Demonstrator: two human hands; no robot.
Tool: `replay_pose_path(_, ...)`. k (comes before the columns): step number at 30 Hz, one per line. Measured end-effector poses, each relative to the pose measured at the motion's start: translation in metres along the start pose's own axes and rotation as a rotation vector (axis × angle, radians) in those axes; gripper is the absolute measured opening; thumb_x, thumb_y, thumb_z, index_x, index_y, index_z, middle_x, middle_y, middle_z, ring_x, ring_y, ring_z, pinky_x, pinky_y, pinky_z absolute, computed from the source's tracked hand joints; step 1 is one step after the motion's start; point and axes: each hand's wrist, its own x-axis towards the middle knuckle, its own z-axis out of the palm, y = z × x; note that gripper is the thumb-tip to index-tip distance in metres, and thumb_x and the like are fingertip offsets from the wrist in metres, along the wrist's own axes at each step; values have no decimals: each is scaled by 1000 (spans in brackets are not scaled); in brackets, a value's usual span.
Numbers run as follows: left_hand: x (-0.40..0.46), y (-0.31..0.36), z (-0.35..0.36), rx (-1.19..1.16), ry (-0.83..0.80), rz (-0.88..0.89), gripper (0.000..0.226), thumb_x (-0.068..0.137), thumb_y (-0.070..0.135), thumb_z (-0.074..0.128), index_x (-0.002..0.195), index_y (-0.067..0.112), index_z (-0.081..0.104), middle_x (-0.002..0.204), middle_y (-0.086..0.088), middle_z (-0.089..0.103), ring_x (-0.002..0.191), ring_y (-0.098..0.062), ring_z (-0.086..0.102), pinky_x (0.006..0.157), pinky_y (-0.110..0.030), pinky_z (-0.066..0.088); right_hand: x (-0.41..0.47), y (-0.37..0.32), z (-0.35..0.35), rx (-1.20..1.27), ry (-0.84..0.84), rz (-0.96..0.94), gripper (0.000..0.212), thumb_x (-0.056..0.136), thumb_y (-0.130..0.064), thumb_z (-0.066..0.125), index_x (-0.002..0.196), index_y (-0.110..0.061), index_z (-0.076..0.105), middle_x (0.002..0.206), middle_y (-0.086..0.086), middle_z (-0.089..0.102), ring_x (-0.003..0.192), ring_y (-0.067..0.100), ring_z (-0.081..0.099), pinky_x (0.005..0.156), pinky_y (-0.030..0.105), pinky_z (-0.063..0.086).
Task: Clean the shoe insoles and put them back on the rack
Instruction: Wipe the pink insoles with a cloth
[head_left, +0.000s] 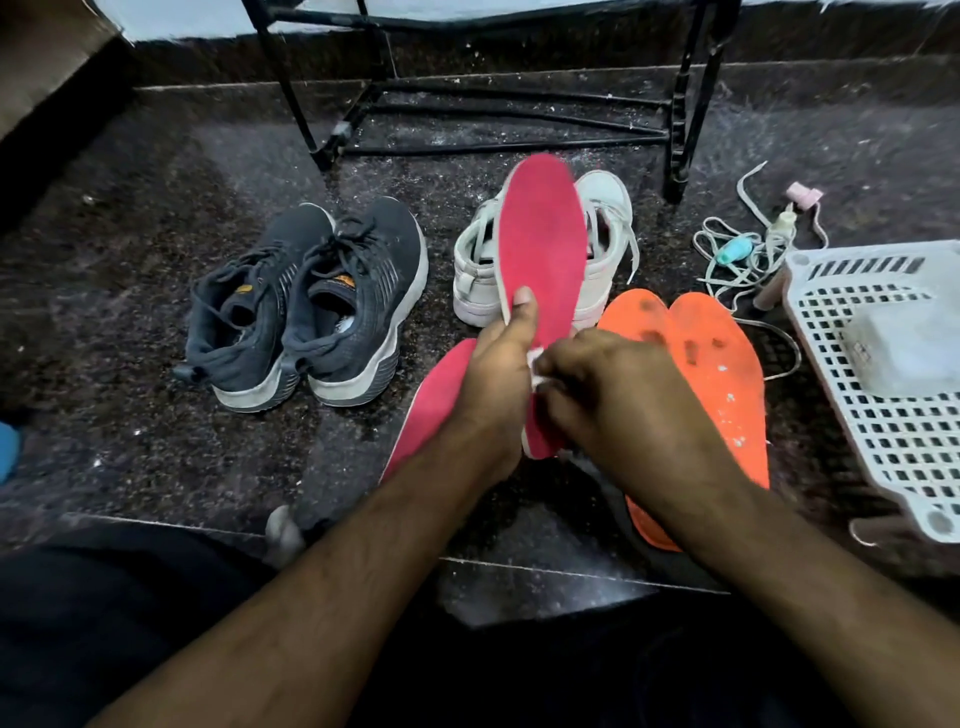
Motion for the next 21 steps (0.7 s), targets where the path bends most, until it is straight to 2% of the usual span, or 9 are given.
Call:
replay_pose_path(2,2,6,-5,-9,8,-12,54,105,48,40,88,2,62,81,-29,66,66,-28,66,61,-31,57,-8,-10,7,7,-90,3,6,75,-19,61,80,-21,64,79,3,62,73,26,60,63,37,46)
replay_pose_path(5,-3,8,-3,17,-46,-36,61,103,54,36,89,1,61,98,-46,61,74,-36,68,69,-40,59,-16,-13,10,7,-116,6,9,76,-16,64,80,-22,58,78,3,58,71,29,58,59,36,41)
replay_pose_path(9,-15,-11,7,95,-120,-53,56,102,52,46,112,1,64,94,-22,73,86,-30,73,80,-39,61,-6,2,-5,-123,50,22,11,76,-12,66,84,-17,62,76,6,55,69,31,56,57,39,43)
replay_pose_path(10,-19,-15,9,107,-172,-56,55,103,51,43,115,2,63,92,-16,75,85,-27,74,77,-40,61,0,9,-10,-143,96,37,9,77,-12,66,84,-16,62,77,6,55,70,31,57,59,39,42)
replay_pose_path(13,-32,-16,15,177,-321,-46,46,107,47,29,121,10,54,66,5,68,49,-15,65,38,-29,50,15,28,-23,-148,186,118,11,78,-11,67,88,-15,66,83,4,60,78,27,60,70,34,39)
replay_pose_path(15,-36,-15,17,180,-348,-56,44,108,47,26,121,13,51,62,6,67,42,-14,63,33,-25,46,19,31,-26,-141,187,129,13,77,-10,68,90,-16,69,83,4,62,78,25,60,70,29,37)
replay_pose_path(17,-29,-14,14,115,-309,-68,50,105,52,33,123,10,55,76,-4,71,55,-21,69,43,-32,55,14,21,-22,-109,145,93,11,76,-11,68,86,-16,70,79,3,62,75,24,60,68,30,38)
replay_pose_path(19,-19,-8,7,-21,-239,-137,64,97,62,44,119,4,60,97,-20,71,82,-31,71,73,-41,61,1,7,-12,-44,51,88,10,74,-12,68,82,-17,70,76,3,64,72,24,60,67,35,43)
replay_pose_path(21,-10,-2,0,-78,-163,-196,70,96,66,38,97,1,64,83,-20,66,73,-28,66,69,-30,56,-13,-8,-2,-24,-51,89,8,74,-14,69,81,-18,69,78,4,66,73,27,61,65,38,48)
